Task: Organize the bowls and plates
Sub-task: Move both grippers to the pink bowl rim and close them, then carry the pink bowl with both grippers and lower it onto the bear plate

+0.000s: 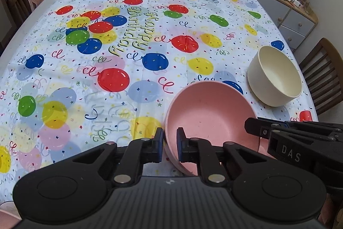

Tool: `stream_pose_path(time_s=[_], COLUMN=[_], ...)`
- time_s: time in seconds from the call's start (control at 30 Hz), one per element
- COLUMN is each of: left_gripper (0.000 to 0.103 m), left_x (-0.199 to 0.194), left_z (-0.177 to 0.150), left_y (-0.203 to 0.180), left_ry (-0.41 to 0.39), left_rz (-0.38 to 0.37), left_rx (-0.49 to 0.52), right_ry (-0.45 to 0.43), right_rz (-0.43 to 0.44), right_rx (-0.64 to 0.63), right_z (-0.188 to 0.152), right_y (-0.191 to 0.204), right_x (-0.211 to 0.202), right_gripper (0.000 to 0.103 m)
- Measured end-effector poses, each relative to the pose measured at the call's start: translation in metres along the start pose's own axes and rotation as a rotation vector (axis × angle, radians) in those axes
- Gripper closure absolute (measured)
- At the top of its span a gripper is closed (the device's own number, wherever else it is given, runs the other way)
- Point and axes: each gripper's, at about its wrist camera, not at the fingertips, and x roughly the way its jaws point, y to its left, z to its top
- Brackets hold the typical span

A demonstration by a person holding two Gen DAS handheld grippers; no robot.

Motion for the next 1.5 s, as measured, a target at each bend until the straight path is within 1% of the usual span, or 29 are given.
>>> stream_pose_path(time_s=[0.37, 0.67, 1.1, 1.3, 1.5], left_gripper=[0.091, 0.091, 0.091, 0.091, 0.091], left_x=[-0.038, -0.077, -0.114, -0.121, -0.121], left_z=[-0.012, -0.038, -0.090, -0.114, -0.135], left_y=[0.005, 0.002, -0.007, -0.011, -0.014], left_ry=[0.002, 0.000, 0.038, 0.061, 0.094], left_rz=[-0.010, -0.050, -0.108, -0.132, -0.140], left_rx=[0.005, 0.055, 0.144, 0.181, 0.213], right_ry=[-0.021, -0.035, -0.068, -0.068, -0.050], right_rz=[0.008, 0.001, -0.024, -0.042, -0.060], right_rx=[-0.004, -0.004, 0.045, 0.071, 0.105], right_z=[-0.008, -0.031, -0.083, -0.110, -0.139], right_y=[0.012, 0.025, 0.031, 0.032, 0.031], right_x=[-0.030, -0.070, -0.125, -0.141, -0.149], right_gripper=[0.100, 0.099, 0.099, 0.099, 0.099])
